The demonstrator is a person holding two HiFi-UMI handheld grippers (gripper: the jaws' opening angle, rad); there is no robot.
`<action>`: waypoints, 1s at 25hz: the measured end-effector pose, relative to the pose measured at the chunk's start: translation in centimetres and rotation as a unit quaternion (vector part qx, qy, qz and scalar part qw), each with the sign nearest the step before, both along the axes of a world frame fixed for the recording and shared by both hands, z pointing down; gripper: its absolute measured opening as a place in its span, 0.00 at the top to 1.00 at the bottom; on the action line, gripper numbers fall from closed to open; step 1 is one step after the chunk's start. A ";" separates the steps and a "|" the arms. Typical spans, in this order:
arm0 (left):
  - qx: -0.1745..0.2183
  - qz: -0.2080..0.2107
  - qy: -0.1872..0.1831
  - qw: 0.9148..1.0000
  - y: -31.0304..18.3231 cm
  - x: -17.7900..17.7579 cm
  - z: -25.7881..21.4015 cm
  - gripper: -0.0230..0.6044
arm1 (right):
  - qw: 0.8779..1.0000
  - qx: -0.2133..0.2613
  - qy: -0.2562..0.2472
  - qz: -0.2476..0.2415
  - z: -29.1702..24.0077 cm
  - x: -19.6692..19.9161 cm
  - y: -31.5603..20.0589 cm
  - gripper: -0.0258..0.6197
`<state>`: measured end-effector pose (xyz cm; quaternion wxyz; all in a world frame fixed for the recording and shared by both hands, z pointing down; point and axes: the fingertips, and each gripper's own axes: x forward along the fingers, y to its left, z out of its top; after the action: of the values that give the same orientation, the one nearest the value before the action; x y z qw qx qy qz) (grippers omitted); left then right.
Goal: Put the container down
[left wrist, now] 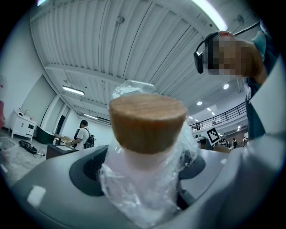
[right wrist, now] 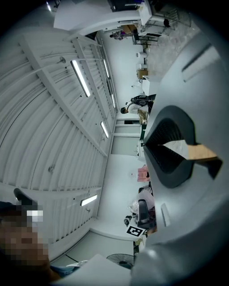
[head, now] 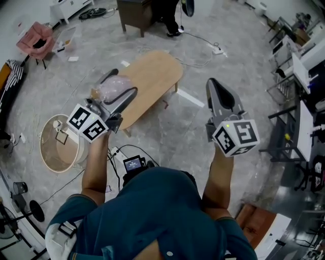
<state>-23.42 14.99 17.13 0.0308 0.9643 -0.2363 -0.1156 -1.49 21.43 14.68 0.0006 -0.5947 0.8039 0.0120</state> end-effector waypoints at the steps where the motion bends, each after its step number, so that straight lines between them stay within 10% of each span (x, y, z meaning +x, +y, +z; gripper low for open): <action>1: -0.002 -0.002 0.002 1.000 -0.4 -0.3 0.1 0.31 | 1.000 -0.002 0.001 -0.001 0.1 -0.2 -0.4 0.95; 15: -0.015 -0.076 -0.008 0.997 -6.5 -2.2 0.9 0.31 | 0.998 -0.011 -0.013 -0.066 0.9 -0.4 -9.9 0.95; 25: -0.011 -0.160 -0.023 0.987 -9.7 2.9 -0.5 0.31 | 0.989 -0.004 -0.034 -0.146 0.0 5.2 -18.0 0.95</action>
<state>-20.53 5.26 16.61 0.0167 0.9160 -0.3898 -0.0938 3.69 3.43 14.71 0.0275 -0.4706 0.8818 -0.0118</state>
